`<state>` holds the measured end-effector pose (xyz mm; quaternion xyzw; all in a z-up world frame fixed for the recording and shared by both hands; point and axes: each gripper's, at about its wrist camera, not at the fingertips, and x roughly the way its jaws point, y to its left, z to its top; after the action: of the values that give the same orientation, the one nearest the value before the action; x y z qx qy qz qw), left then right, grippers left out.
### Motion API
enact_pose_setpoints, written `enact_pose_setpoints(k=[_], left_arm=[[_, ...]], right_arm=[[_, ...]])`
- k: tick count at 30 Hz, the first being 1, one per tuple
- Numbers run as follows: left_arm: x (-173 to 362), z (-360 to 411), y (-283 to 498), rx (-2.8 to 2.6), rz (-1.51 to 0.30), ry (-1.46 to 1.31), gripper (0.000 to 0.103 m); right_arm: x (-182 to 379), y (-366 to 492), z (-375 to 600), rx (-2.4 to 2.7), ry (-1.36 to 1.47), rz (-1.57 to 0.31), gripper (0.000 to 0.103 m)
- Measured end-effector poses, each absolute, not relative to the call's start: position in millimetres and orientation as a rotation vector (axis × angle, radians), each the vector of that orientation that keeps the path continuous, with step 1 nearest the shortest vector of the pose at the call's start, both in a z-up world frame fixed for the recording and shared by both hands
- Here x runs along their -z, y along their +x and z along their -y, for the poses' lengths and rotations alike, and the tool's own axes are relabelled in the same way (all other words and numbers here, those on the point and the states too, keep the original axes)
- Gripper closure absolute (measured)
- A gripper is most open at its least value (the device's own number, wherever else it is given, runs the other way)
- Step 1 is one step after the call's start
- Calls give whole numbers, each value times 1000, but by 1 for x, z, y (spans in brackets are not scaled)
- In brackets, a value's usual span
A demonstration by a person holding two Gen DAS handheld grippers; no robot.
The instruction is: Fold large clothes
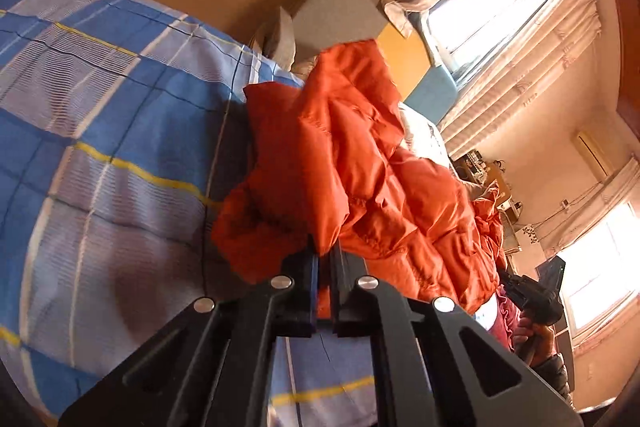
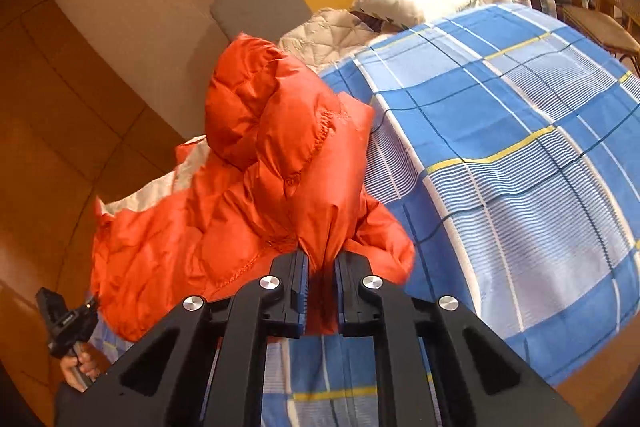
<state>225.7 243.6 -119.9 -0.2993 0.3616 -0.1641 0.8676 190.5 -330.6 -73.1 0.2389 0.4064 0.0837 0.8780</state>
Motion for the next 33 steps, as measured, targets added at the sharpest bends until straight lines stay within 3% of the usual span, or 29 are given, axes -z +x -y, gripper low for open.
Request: enact_pose_setpoints(k=[8,11,13,14,15,16,19,23,25,26,27,28,29,30,31,33], left_arm=[[118,-251,142,349,-782,-625,100],[118,-247,125,321,-821,-566,94],[111,-244,124,245,-821,-473,75],[106,-246,126,247,-807,-461,53],[101,-247,128,220,-788,-443,40],[93,-248,130,187,-765,-404,39],[77,-242,144,204,-727,-316,30],[74,-228,176,254,-735,-229,28],[77,-225,187,261,-746,-207,30],[78,-222,193,283,-752,-199,37],[76,-215,196,303,-755,-189,53],[77,-210,201,293,-761,-158,61],[79,-207,205,283,-770,-137,80],[80,-206,208,293,-769,-127,89],[78,-207,209,279,-758,-118,98],[70,-210,205,267,-724,-115,101]], right_arm=[[59,113,336,-209,427,-894,95],[59,94,335,-195,355,-915,92],[59,95,332,-167,297,-915,79],[57,98,330,-142,258,-913,58],[55,102,329,-102,214,-904,30],[50,105,328,-67,173,-875,25],[33,123,320,-72,127,-805,25],[29,166,298,-120,36,-804,24],[33,183,284,-118,-36,-823,24],[39,193,280,-119,-64,-839,24],[43,199,276,-127,-74,-857,25],[49,206,274,-129,-78,-873,30],[55,212,272,-140,-80,-897,52],[60,216,271,-151,-83,-921,76],[66,219,270,-144,-97,-939,82],[66,217,272,-144,-89,-935,95]])
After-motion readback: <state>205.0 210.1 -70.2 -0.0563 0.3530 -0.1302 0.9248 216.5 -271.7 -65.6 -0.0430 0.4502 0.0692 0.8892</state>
